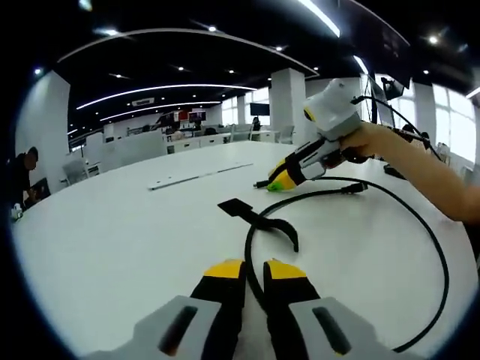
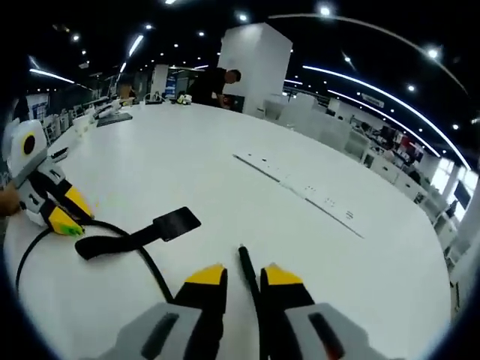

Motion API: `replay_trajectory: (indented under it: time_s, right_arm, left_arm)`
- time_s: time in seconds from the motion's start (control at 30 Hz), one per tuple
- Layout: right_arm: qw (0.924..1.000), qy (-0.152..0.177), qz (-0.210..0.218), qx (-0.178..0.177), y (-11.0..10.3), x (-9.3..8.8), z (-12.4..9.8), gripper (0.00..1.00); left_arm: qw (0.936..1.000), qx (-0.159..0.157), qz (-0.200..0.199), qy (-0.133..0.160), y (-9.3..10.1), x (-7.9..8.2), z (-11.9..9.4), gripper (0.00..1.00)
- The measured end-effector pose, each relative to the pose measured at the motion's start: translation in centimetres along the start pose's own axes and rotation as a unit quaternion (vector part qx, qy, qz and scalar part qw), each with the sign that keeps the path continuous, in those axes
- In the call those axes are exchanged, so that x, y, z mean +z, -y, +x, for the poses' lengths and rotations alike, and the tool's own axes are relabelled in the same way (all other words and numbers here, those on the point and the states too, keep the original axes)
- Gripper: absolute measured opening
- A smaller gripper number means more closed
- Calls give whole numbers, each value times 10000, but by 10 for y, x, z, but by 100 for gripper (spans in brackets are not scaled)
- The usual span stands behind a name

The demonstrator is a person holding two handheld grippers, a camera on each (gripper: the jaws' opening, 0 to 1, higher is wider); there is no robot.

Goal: Find the charging cable on the desk, coil it up and secure with Velcro.

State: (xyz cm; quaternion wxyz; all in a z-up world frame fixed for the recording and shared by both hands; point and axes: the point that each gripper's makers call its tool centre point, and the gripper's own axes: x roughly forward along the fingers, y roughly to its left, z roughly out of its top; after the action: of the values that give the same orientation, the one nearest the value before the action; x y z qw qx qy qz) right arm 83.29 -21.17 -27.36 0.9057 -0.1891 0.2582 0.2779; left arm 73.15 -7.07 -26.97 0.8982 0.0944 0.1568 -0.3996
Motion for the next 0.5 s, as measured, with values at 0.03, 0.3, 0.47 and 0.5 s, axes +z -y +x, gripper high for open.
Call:
replay_trajectory:
  time_s: [0.03,0.3,0.47,0.5]
  right_arm:
    - [10000,14,23,13,0,0,0,19]
    - [9999,23,-101,-91,4,0,2,19]
    - [9998,58,-159,-95,5,1,4,18]
    - [9998,61,-168,-84,4,1,4,17]
  left_arm:
    - [10000,0,11,2,0,0,0,11]
    - [10000,-3,1,11,0,0,1,11]
    - [10000,-2,-5,15,0,0,1,11]
    - [10000,-2,-2,17,0,0,1,11]
